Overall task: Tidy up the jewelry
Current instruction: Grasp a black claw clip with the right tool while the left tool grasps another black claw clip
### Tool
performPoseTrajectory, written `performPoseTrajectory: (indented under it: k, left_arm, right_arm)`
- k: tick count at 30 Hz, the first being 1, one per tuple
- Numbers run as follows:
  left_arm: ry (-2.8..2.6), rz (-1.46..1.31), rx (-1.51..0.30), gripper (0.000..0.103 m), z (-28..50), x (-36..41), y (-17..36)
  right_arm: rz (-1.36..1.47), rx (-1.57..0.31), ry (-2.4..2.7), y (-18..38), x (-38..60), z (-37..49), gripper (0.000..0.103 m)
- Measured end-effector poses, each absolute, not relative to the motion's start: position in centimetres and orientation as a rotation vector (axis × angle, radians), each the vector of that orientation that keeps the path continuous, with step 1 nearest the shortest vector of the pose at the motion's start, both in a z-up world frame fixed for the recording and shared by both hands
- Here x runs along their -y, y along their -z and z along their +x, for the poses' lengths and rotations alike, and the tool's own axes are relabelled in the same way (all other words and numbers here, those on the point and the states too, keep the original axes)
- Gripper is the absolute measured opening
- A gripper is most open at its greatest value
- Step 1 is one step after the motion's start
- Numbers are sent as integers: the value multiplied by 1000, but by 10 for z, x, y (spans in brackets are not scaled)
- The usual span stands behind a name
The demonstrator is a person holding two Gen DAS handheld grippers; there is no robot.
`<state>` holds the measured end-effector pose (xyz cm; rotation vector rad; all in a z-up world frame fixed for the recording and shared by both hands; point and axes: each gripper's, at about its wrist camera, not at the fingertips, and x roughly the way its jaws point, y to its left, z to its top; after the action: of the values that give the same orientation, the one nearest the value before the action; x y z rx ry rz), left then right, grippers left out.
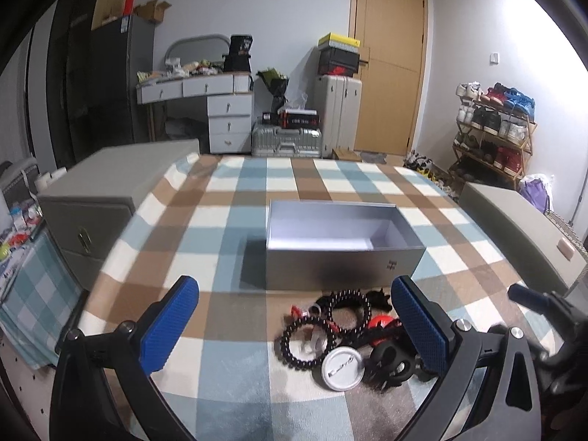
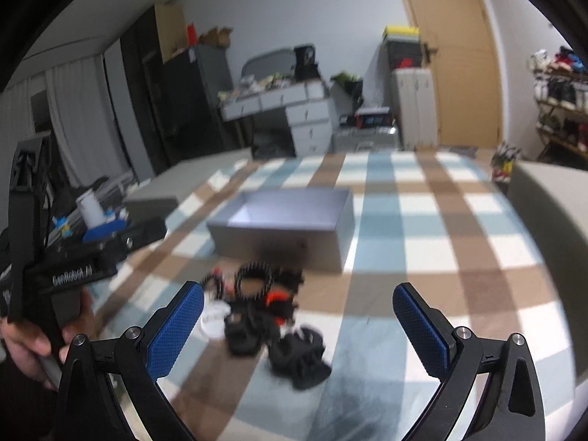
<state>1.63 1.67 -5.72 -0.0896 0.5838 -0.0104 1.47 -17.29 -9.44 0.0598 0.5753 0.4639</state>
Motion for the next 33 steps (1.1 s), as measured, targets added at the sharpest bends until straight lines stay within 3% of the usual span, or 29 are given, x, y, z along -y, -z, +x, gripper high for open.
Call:
performPoseTrajectory:
  k: [6,18,26,33]
  left_arm:
    - [70,-90,-615,102,16,-13,69]
    - [167,-70,-665,102,11,-7,86]
    - [191,-79,-639,102,7,-12,84]
    - [227,-103,-642,102,12,-12,83]
  right_arm:
    - [44,-642,-494,114,170,18,99]
    - [89,-743,-540,140,173,29,78]
    - [92,-779,-560,148,173,32,50]
    - [145,-756,-562,146,183,31,48]
